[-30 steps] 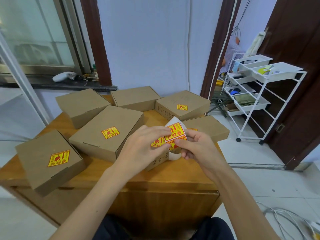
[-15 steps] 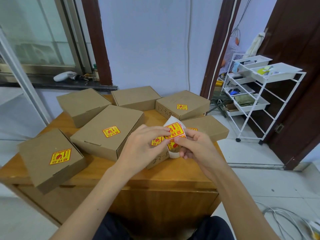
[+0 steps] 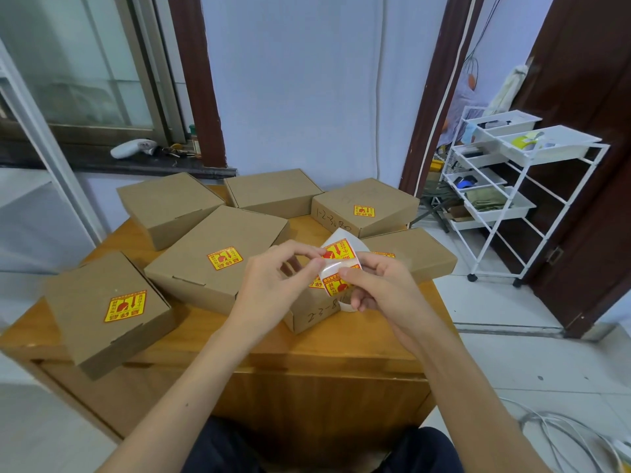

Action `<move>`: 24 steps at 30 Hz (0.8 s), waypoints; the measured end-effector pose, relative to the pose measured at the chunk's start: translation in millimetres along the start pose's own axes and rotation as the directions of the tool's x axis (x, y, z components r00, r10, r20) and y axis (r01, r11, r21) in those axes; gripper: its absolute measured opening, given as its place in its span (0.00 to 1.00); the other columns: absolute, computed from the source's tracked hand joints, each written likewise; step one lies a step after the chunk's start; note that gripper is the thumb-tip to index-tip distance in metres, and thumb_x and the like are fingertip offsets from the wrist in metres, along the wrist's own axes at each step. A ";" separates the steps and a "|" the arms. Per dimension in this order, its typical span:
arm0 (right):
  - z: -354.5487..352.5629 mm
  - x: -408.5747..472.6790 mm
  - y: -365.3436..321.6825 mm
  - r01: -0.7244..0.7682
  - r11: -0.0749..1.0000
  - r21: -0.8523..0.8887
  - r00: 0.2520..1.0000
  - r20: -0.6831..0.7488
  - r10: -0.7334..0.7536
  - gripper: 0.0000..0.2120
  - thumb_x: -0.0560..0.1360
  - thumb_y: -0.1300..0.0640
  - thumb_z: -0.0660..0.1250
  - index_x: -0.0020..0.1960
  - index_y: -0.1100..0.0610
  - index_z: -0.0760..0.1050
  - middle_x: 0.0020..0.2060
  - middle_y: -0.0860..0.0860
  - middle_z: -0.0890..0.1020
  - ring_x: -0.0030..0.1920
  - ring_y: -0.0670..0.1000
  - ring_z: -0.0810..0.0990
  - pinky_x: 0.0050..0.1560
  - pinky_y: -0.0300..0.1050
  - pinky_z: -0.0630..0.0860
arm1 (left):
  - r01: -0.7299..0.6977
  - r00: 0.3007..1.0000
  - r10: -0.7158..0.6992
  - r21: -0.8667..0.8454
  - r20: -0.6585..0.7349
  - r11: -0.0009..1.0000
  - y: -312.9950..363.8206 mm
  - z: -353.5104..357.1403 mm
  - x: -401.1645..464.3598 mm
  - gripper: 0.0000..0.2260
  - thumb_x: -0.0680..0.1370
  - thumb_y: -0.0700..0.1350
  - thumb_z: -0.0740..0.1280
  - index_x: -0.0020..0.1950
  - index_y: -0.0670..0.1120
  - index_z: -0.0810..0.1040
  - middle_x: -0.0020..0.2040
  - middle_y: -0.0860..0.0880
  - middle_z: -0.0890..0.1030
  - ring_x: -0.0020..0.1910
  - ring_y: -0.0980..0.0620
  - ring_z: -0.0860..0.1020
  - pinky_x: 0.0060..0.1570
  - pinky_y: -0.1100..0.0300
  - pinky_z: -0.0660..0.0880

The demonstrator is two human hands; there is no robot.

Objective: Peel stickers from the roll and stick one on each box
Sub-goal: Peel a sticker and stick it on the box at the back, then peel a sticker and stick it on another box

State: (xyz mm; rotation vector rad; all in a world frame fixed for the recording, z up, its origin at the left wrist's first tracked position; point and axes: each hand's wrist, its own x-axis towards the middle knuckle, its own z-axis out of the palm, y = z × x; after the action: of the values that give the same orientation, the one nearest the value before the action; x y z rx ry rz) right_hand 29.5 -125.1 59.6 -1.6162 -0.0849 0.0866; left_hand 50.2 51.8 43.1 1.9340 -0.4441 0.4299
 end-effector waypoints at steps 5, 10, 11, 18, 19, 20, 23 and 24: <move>5.5 5.3 -2.0 -0.006 1.000 0.005 1.000 -0.006 0.006 0.10 0.75 0.59 0.68 0.57 0.55 0.80 0.42 0.55 0.85 0.25 0.44 0.74 0.29 0.37 0.72 | 0.052 0.998 -0.055 -0.080 -0.035 0.995 -2.5 -7.7 3.5 0.03 0.76 0.47 0.70 0.46 0.54 0.83 0.41 0.57 0.83 0.39 0.56 0.76 0.35 0.63 0.73; 14.0 15.3 -2.1 -0.012 1.000 -0.016 1.000 -0.016 0.012 0.11 0.75 0.58 0.68 0.57 0.55 0.80 0.37 0.51 0.85 0.24 0.43 0.73 0.28 0.36 0.72 | 0.103 0.991 -0.108 -0.067 -0.075 0.992 -7.7 -15.2 8.0 0.04 0.77 0.49 0.68 0.44 0.59 0.79 0.44 0.61 0.80 0.42 0.58 0.77 0.37 0.60 0.77; 15.8 17.5 -2.0 -0.013 1.000 -0.017 1.000 -0.016 0.012 0.10 0.75 0.58 0.68 0.56 0.54 0.80 0.36 0.50 0.84 0.24 0.43 0.73 0.27 0.35 0.71 | 0.119 0.989 -0.124 -0.069 -0.081 0.990 -9.5 -16.9 8.8 0.04 0.77 0.49 0.68 0.44 0.58 0.78 0.44 0.61 0.80 0.43 0.56 0.77 0.38 0.57 0.78; 29.4 37.6 -2.9 -0.014 1.000 -0.013 1.000 -0.029 0.013 0.11 0.75 0.57 0.69 0.57 0.55 0.79 0.32 0.48 0.83 0.24 0.43 0.74 0.26 0.34 0.71 | 0.201 0.970 -0.218 -0.151 -0.105 0.968 -20.1 -35.1 14.8 0.02 0.77 0.47 0.68 0.45 0.52 0.78 0.37 0.53 0.79 0.34 0.58 0.76 0.37 0.62 0.75; 32.1 41.1 -3.2 -0.009 1.000 -0.015 1.000 -0.023 0.009 0.11 0.75 0.57 0.69 0.56 0.55 0.80 0.32 0.49 0.83 0.24 0.43 0.74 0.27 0.34 0.72 | 0.227 0.962 -0.248 -0.171 -0.115 0.959 -21.3 -38.2 16.0 0.02 0.78 0.47 0.67 0.45 0.51 0.78 0.37 0.53 0.80 0.33 0.58 0.76 0.37 0.63 0.75; 35.1 44.9 -3.2 -0.001 1.000 -0.015 1.000 -0.015 0.001 0.09 0.75 0.57 0.68 0.55 0.55 0.80 0.33 0.51 0.83 0.24 0.43 0.73 0.28 0.35 0.72 | 0.249 0.953 -0.277 -0.202 -0.126 0.947 -22.4 -41.7 16.9 0.03 0.78 0.46 0.67 0.46 0.49 0.78 0.37 0.51 0.80 0.33 0.58 0.76 0.37 0.64 0.75; 44.4 56.0 -3.2 0.013 1.000 -0.001 1.000 0.005 -0.013 0.06 0.75 0.58 0.68 0.51 0.55 0.81 0.36 0.53 0.84 0.24 0.44 0.73 0.28 0.36 0.72 | 0.273 0.929 -0.333 -0.310 -0.161 0.911 -27.7 -55.6 20.3 0.03 0.79 0.43 0.66 0.46 0.46 0.79 0.37 0.51 0.82 0.32 0.56 0.75 0.36 0.61 0.75; 48.2 59.7 -2.8 0.012 1.000 0.006 1.000 0.009 -0.012 0.06 0.75 0.58 0.68 0.52 0.55 0.81 0.37 0.53 0.84 0.24 0.44 0.73 0.29 0.36 0.72 | 0.269 0.926 -0.336 -0.324 -0.171 0.907 -30.1 -61.2 21.1 0.03 0.79 0.42 0.66 0.47 0.45 0.79 0.38 0.50 0.83 0.32 0.55 0.75 0.37 0.60 0.75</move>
State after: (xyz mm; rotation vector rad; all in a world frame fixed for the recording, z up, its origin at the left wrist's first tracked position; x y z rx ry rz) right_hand 83.7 -70.6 59.9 -1.6095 -0.1014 0.0849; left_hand 77.4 117.1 52.8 1.6051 -0.0489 0.3487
